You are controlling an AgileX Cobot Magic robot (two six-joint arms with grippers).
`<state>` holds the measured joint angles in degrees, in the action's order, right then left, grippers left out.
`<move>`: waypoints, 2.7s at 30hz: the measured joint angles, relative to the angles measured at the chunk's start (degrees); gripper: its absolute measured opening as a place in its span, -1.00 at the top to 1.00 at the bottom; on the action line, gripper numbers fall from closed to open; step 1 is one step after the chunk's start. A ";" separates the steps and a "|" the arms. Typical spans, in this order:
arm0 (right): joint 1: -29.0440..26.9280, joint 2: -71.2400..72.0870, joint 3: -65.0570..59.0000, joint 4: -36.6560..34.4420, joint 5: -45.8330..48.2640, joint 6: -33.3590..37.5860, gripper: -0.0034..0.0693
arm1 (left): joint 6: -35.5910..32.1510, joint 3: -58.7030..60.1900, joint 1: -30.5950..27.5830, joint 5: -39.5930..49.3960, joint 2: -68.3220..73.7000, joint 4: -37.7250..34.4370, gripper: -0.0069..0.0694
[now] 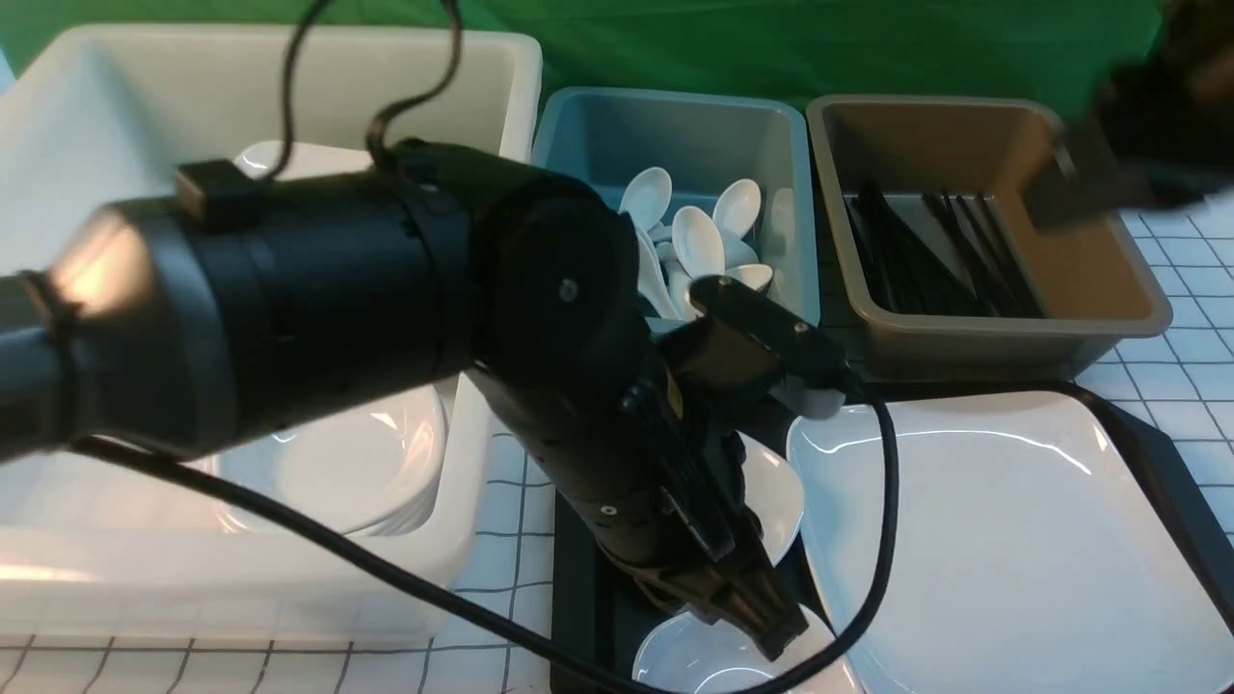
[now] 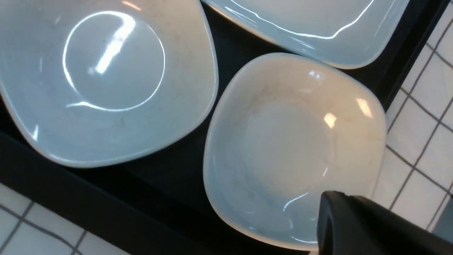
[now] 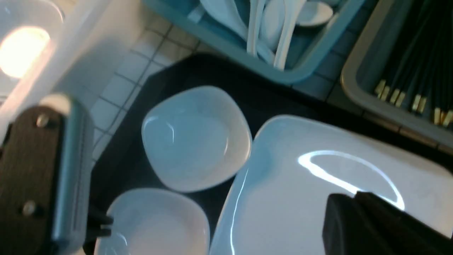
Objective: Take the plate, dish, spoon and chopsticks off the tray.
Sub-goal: Use the left arm to grab a small plate from the dinner plate, then use the left arm to put the small plate into the large storage box on the left
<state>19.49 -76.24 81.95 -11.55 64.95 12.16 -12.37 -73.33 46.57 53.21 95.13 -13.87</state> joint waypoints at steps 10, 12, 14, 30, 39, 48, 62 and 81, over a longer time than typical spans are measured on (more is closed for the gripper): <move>0.00 22.78 -28.53 0.34 -4.44 -2.97 0.61 | -2.63 0.00 0.00 -1.75 8.04 6.55 -0.20; 0.00 25.84 -31.24 0.34 -4.53 -3.01 0.58 | -2.63 0.00 0.00 -2.01 9.38 6.67 -0.34; 0.00 28.56 -33.35 0.34 -4.56 -2.26 0.57 | -2.68 0.00 0.00 -2.43 10.49 6.67 -0.44; 0.00 34.05 -35.31 -0.24 -4.89 -0.01 0.51 | -3.41 0.00 0.00 -5.15 15.43 9.69 -0.50; 0.00 34.05 -35.31 -0.39 -5.50 -0.01 0.51 | -3.59 -0.06 0.00 -2.79 15.69 7.83 0.06; 0.00 34.05 -35.31 -0.57 -5.75 -0.01 0.51 | -2.68 -1.03 -0.14 -0.15 14.85 7.94 0.37; 0.00 34.05 -35.31 -0.68 -6.61 -0.01 0.51 | -0.81 -10.41 -0.09 4.97 6.35 3.56 0.74; 1.69 20.46 -17.37 -24.11 -5.81 23.98 0.88 | 1.01 -16.79 -36.24 12.09 -11.28 -9.46 0.74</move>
<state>21.18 -55.78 64.58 -35.67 59.13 36.13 -11.35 -90.12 10.33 65.30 83.85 -23.33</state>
